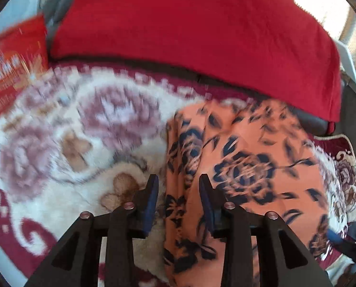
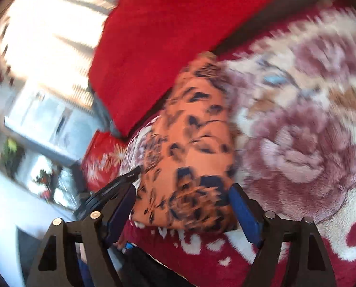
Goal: Fold small clothes
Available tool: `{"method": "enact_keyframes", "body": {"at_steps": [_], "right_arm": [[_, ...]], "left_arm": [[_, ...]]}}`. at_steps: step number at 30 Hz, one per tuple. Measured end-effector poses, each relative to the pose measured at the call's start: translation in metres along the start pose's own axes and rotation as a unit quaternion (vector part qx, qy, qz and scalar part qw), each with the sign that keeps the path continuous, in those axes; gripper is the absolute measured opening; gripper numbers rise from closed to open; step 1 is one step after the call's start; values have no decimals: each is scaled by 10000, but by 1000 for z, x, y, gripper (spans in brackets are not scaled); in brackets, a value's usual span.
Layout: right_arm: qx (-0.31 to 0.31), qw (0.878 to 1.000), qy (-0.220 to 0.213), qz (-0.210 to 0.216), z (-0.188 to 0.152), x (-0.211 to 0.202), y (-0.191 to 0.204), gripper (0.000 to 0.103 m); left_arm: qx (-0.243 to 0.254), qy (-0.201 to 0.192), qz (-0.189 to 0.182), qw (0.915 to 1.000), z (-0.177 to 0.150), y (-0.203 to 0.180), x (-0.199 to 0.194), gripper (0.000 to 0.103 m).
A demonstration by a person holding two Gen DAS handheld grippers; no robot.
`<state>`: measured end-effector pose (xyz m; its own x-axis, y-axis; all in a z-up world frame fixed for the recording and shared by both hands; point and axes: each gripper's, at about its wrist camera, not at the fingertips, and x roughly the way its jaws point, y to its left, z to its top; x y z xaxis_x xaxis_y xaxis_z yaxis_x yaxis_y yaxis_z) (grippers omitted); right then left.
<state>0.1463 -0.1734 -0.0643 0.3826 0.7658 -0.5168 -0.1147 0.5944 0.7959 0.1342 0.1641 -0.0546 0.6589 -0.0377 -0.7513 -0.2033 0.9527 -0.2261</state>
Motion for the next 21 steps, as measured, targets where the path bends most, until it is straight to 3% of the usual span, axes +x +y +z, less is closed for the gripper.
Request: {"method": "enact_keyframes", "body": {"at_steps": [4, 6, 8, 11, 12, 13, 15, 16, 18, 19, 21], "right_arm": [[761, 9968, 104, 239, 11, 11, -34, 83], [907, 9952, 148, 347, 18, 17, -39, 83], [922, 9944, 223, 456, 25, 25, -37, 83], [899, 9935, 402, 576, 37, 42, -30, 83], [864, 9938, 515, 469, 40, 51, -28, 80], [618, 9958, 661, 100, 42, 60, -21, 59], [-602, 9915, 673, -932, 36, 65, 18, 52], [-1842, 9653, 553, -1765, 22, 68, 58, 49], [-2729, 9352, 457, -2210, 2, 71, 89, 49], [-2663, 9369, 485, -2214, 2, 72, 86, 49], [-1489, 9704, 656, -1785, 21, 72, 41, 63]], "left_arm": [[203, -728, -304, 9967, -4, -27, -48, 61], [603, -884, -416, 9934, -11, -46, -50, 65], [858, -562, -310, 9942, -18, -57, -26, 65], [544, 266, -158, 9980, -33, -43, 27, 63], [494, 181, -185, 9984, -37, -38, 31, 64], [564, 87, -168, 9982, -39, -39, 29, 64], [756, 65, -41, 9971, -40, -44, 28, 64], [785, 75, -44, 9969, -39, -43, 29, 64], [693, 96, -100, 9975, -38, -39, 32, 64], [647, 121, -143, 9977, -37, -38, 33, 64], [650, 84, -186, 9977, -36, -42, 30, 64]]}}
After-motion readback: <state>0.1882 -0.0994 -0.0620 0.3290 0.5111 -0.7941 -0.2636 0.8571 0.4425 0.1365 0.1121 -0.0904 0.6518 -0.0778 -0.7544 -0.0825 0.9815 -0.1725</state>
